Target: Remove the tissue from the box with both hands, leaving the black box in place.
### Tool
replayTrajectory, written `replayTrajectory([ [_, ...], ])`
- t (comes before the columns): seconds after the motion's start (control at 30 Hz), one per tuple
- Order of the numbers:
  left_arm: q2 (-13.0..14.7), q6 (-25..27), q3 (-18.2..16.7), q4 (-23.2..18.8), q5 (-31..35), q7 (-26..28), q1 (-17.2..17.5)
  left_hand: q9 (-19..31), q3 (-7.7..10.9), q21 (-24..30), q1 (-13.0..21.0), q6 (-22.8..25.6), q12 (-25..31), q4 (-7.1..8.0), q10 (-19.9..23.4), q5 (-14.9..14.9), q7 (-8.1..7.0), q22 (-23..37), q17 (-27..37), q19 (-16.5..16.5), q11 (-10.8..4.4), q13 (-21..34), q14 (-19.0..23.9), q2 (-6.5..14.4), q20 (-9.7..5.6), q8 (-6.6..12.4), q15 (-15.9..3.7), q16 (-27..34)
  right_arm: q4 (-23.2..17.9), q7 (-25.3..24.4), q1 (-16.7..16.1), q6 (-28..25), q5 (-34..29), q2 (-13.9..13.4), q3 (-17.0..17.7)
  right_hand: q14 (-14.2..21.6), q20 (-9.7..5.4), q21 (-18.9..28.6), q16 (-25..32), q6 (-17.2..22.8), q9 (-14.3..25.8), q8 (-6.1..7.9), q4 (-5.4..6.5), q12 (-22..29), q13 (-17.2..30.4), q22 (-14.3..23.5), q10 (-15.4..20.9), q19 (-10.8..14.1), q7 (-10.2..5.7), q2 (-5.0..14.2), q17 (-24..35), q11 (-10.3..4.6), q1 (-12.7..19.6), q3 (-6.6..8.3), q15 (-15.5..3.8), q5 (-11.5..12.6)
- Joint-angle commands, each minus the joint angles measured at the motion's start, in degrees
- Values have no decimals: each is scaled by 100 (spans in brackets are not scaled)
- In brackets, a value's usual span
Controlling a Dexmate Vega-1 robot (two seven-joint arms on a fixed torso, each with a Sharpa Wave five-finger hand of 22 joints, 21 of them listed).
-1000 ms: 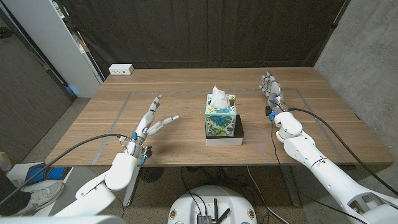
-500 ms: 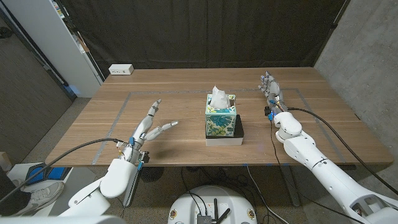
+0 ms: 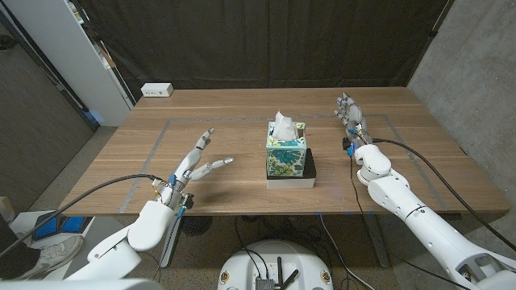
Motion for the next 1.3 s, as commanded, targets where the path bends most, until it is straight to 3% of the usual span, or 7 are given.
replayTrajectory([
  [0.03, 244, -246, 240, 253, -363, -794, -518, 11, -73, 31, 71, -1767, 37, 8, -1153, 34, -86, 22, 12, 40, -68, 13, -850, -9, 3, 36, -73, 17, 48, -42, 47, -6, -37, 41, -14, 37, 25, 35, 8, 4, 11, 28, -20, -11, 27, 23, -1, 23, 25, 1, -5, 18, -63, 3, 40, 41],
  [0.53, 325, -703, 721, 685, -580, -1478, -1224, 5, -234, 74, 132, -1585, 63, 13, -987, 55, -87, 20, 7, 239, -64, 6, -622, 9, -16, 94, -116, 56, 5, -102, 98, -130, -89, 49, -61, 44, 32, 35, 11, 7, 12, 30, -30, -12, 27, 23, -4, 25, 23, 5, -5, 20, -74, -8, 45, 41],
  [0.8, 355, -870, 884, 831, -610, -1709, -1501, 2, -300, 72, 174, -1549, 58, 11, -950, 68, -49, 18, 6, 283, -32, 3, -593, 16, -130, 101, -97, 41, -131, -154, 49, -153, -147, 8, -63, 44, 32, 35, 11, 7, 12, 30, -38, -11, 27, 23, -1, 27, 20, 7, -6, 24, -77, -12, 44, 42],
  [1.3, 136, -1395, 1366, 1428, -773, -2304, -2265, -2, -375, 80, 268, -1466, 52, 9, -889, 91, -26, 16, 3, 382, -30, 1, -507, 53, -241, 124, -108, 35, -387, -234, -82, -233, -191, -73, -35, 46, 34, 35, 12, 10, 12, 31, -53, -10, 27, 23, 2, 28, 18, 14, -8, 25, -81, -18, 40, 42],
])
